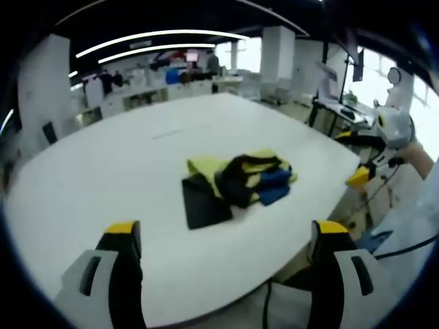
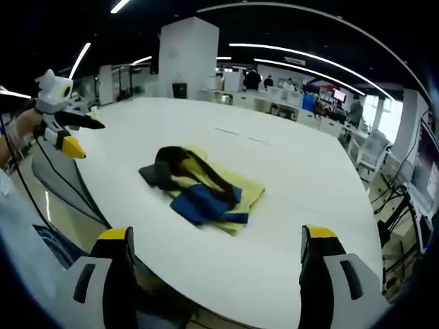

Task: Fold the garment on the visible template until the final outline fits inside the template.

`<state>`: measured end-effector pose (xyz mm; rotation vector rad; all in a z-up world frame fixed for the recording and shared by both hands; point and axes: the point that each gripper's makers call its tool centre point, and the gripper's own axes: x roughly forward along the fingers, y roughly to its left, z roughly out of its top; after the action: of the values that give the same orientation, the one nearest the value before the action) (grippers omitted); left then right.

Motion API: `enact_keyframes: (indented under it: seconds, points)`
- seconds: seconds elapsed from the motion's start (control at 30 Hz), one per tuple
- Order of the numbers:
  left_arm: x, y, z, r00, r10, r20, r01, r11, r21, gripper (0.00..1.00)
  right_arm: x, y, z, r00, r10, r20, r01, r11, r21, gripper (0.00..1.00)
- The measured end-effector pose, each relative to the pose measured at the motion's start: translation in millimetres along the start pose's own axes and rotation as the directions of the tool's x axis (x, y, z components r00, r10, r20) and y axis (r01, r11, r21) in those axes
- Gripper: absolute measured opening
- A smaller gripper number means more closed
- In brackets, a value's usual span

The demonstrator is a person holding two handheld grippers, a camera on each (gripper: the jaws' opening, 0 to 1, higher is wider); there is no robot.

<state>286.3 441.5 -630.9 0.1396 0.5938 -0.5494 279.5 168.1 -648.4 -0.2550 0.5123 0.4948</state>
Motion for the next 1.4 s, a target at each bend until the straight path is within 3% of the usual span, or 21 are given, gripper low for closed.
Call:
enact_keyframes:
  seconds: [1.4]
  points:
    - [8,-10.0,4.6,1.0,-0.003,-0.02,0.003,1.0,0.03,1.0,17,-20,12.2,0.998,0.006,0.064,-0.005,1.0,-0.016,1.0]
